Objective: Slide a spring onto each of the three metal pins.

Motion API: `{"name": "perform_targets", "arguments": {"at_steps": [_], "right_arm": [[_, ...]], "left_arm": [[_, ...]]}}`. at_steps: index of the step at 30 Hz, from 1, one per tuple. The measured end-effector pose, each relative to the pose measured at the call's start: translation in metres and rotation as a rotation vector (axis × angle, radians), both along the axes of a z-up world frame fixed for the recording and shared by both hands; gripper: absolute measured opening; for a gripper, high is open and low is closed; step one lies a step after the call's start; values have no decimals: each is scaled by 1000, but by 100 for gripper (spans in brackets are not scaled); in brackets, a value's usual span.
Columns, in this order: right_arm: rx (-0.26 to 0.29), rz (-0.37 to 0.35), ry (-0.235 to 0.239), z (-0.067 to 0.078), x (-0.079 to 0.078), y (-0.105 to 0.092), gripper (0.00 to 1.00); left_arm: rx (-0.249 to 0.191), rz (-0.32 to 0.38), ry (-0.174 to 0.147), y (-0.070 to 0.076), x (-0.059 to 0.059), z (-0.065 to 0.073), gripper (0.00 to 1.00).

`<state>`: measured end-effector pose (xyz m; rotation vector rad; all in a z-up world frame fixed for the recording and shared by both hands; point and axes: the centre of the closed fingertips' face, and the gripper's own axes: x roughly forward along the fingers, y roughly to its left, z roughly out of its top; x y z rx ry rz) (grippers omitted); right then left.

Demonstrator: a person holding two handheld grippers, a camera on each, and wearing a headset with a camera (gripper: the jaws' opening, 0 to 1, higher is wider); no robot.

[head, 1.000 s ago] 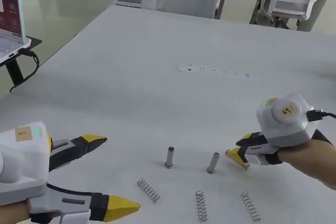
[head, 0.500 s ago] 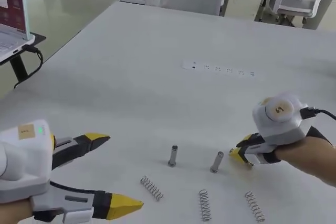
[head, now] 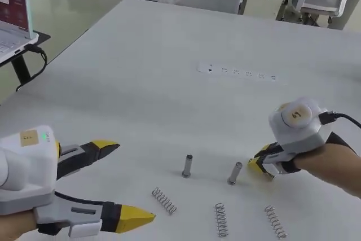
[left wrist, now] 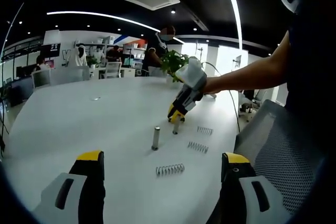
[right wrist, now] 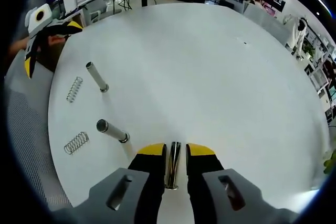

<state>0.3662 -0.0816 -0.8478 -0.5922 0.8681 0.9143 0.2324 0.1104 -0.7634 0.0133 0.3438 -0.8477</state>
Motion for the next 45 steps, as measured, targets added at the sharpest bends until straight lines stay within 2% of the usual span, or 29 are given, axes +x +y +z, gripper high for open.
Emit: {"name": "perform_targets", "arguments": {"at_steps": [11, 22, 27, 45], "right_arm": [[-30, 9, 16, -6, -2, 0, 10], [-10, -11, 49, -7, -4, 0, 7], [-19, -15, 70, -7, -3, 0, 7], [-31, -24, 85, -8, -3, 0, 5]], "left_arm": [[-4, 5, 0, 6, 0, 0, 90], [-4, 3, 3, 3, 0, -4, 90], [-9, 5, 5, 3, 0, -5, 89], [-15, 3, 4, 2, -1, -4, 89]]}}
